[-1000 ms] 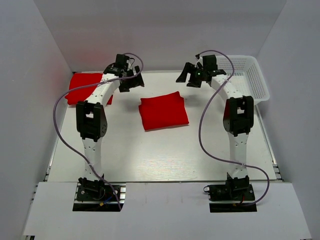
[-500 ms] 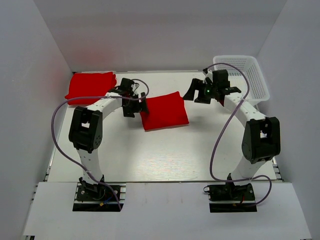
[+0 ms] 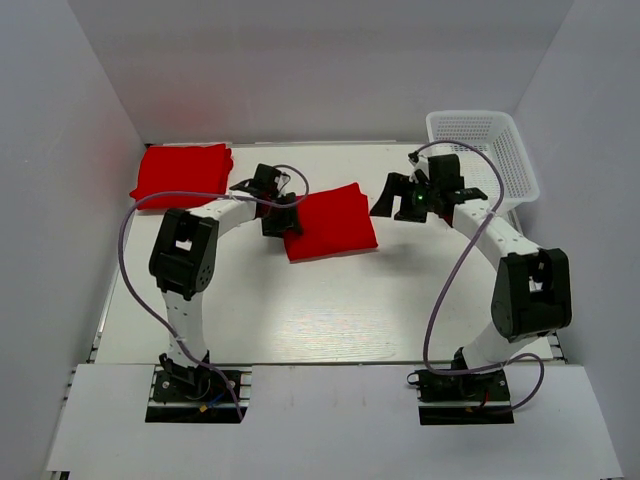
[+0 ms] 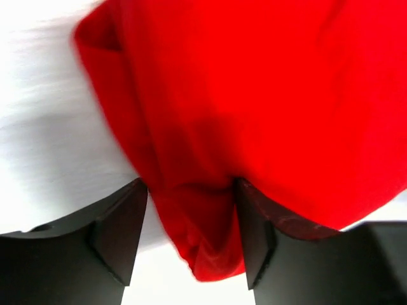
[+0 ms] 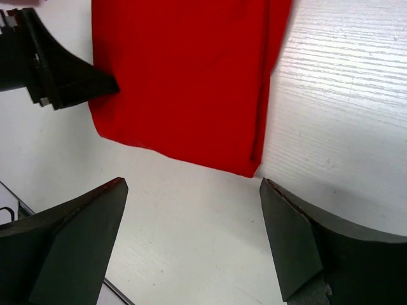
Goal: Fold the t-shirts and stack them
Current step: Put the neatly folded tshirt into the corner of the board with the left arm
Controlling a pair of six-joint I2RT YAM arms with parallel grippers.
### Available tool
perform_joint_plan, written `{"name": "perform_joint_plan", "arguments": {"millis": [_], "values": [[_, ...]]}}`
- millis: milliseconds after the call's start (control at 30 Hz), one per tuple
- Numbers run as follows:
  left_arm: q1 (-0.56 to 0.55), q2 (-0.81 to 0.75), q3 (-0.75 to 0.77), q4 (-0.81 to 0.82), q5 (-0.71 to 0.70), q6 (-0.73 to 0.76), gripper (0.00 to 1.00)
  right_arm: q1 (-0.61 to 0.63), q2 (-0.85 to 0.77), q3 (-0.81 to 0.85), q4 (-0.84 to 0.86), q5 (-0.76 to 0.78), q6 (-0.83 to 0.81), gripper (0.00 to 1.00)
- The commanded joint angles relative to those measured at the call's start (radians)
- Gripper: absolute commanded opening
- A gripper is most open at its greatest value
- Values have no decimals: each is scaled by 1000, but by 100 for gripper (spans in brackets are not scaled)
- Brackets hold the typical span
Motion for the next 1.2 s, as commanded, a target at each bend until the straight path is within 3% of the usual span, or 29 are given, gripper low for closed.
{"name": "perform_joint_plan", "arguments": {"millis": [0,133,200,267,367,700,1167], "values": [[-21,82,-2,-25,-45,5,66,1,-81,-26,16,11,-22,90],[-30,137,72,-25,-67,48,53,0,-132,-74,14,34,-31,90],[-30,188,180,-60,-67,112,35,0,-177,-86,1,48,-40,90],[-21,216,256,-129,-111,167,0,-3,-193,-103,-16,76,-51,90],[-11,226,351,-156,-139,277,0,-2,-240,-126,-39,126,-69,90],[30,65,399,-120,-183,619,0,-2,-294,-147,-70,175,-89,90],[136,71,667,-291,-300,790,0,0,-319,-111,-122,223,-60,90]]}}
